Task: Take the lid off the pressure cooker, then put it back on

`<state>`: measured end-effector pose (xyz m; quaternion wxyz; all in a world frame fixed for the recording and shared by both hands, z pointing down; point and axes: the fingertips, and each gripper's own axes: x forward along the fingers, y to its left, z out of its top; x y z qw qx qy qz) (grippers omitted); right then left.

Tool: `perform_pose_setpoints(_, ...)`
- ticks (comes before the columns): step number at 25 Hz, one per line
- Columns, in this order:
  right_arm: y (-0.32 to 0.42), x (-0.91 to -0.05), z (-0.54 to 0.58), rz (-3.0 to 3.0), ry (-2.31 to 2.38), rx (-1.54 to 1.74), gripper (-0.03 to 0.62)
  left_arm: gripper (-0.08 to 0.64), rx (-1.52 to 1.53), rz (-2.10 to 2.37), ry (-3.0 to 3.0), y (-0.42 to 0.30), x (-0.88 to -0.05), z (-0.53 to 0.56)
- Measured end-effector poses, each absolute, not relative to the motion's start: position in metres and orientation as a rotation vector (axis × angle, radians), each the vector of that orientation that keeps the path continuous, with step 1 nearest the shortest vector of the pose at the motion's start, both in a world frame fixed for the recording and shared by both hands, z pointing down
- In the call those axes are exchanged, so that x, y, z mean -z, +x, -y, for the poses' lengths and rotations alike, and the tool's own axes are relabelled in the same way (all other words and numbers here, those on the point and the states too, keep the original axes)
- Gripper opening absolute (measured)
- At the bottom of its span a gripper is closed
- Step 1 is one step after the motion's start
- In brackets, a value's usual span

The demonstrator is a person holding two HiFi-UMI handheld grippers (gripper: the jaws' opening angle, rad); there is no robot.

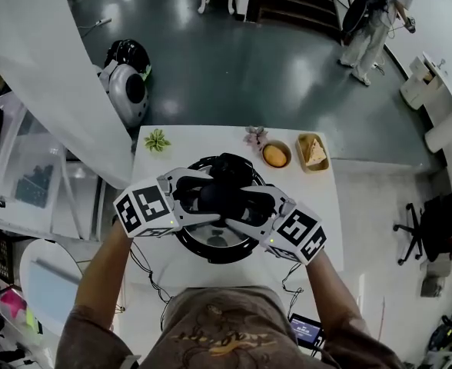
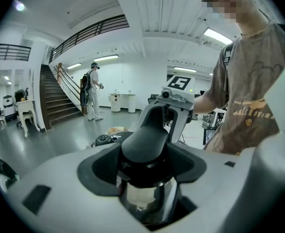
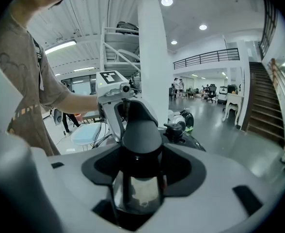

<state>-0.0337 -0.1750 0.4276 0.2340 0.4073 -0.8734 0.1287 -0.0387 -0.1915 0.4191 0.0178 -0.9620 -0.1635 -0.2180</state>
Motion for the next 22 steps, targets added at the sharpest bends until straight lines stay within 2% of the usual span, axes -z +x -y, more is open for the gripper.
perform_pose_setpoints(13,-0.021,-0.382,0.169,2.409,1.126,-0.258,0.256,0.298,0.618,0.451,-2.955,-0.027,-0.373,0.184)
perform_pose_setpoints(22,0.036,-0.356,0.14,2.38,1.193,-0.206,0.256,0.299,0.594,0.482,-2.933,0.031,-0.348,0.155)
